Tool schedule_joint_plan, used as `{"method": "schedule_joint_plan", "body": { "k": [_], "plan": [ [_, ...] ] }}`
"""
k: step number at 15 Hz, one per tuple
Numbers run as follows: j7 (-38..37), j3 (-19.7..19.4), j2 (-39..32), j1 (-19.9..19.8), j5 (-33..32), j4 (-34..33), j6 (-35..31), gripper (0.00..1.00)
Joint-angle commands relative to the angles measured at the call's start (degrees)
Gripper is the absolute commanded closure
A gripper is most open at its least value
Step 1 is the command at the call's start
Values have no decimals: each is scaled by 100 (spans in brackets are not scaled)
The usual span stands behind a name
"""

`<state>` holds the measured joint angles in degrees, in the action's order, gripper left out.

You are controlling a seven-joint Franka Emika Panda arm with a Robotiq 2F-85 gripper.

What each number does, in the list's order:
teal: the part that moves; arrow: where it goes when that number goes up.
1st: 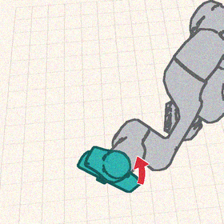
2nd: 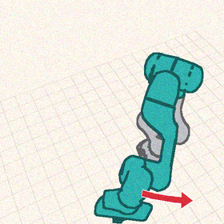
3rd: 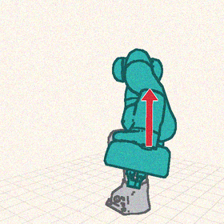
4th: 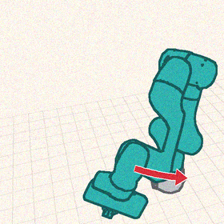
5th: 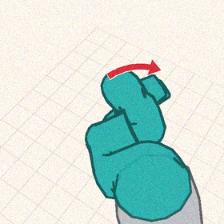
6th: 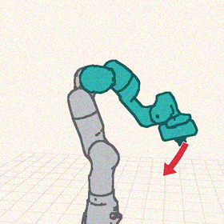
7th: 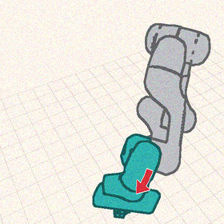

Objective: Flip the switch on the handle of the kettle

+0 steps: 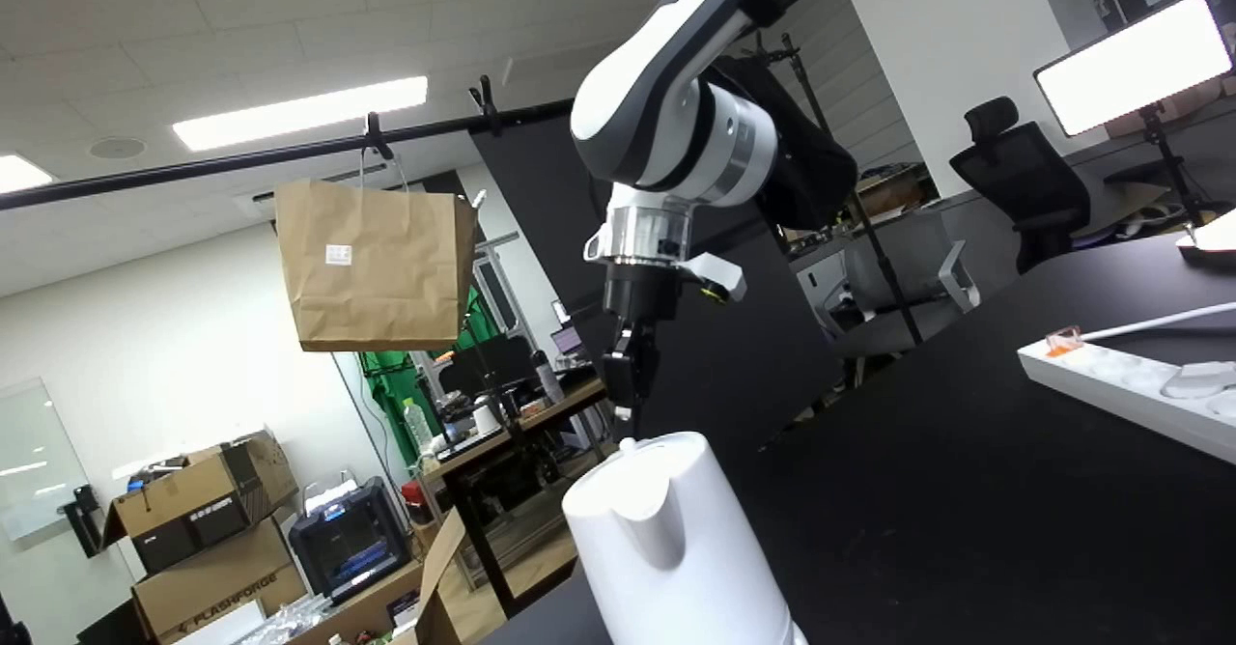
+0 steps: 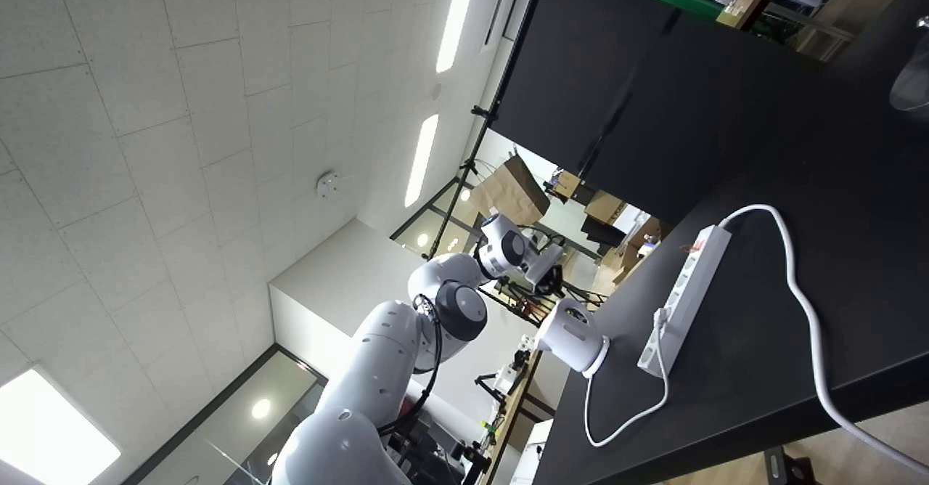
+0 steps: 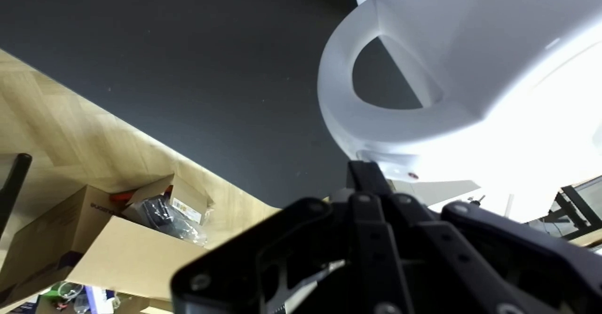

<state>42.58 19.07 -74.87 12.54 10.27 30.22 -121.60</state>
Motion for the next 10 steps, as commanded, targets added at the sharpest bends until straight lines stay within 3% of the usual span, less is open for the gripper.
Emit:
{"method": "schedule_joint_plan", "body": {
  "k": [1, 10],
  "plan": [
    [74, 43, -168, -16, 28, -107, 38, 100],
    [174, 110, 8, 38, 25, -136, -150, 100]
  ]
}}
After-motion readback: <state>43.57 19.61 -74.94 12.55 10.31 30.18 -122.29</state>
